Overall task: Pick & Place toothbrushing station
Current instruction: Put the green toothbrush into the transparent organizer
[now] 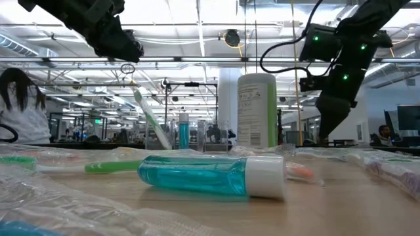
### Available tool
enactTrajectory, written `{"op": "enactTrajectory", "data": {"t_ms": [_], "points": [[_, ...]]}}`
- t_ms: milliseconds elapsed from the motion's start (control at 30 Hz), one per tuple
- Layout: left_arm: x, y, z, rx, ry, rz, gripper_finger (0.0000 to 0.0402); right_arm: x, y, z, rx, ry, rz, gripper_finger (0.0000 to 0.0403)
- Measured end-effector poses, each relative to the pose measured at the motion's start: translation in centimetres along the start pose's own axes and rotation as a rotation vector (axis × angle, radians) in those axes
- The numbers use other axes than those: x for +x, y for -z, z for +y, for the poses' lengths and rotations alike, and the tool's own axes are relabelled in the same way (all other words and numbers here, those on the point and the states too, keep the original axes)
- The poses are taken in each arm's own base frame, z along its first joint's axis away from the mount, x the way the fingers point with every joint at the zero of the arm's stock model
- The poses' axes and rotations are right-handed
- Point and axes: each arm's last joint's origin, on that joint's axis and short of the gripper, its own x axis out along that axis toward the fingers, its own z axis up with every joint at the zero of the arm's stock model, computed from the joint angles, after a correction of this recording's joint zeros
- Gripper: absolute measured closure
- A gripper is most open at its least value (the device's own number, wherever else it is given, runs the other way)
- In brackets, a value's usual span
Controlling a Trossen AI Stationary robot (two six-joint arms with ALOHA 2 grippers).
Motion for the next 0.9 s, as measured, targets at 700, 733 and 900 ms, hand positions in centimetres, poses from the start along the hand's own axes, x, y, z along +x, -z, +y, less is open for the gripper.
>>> {"op": "enactTrajectory", "data": {"t_ms": [700,733,900], "points": [[0.0,0.0,0.0,0.039,0.001,-0.001,0.0188,4.9,-0.7,-1.2,0.050,-0.007,0.147,0.0225],[0.0,0.0,0.0,0.032,0.002,-0.001,0.0188,5.0,-0.7,-1.2,0.050,-0.009,0.148,0.0229],[0.0,0.0,0.0,-0.034,0.003,0.000,0.0188,5.2,-0.7,-1.0,0.093,-0.030,0.163,0.0281]]}}
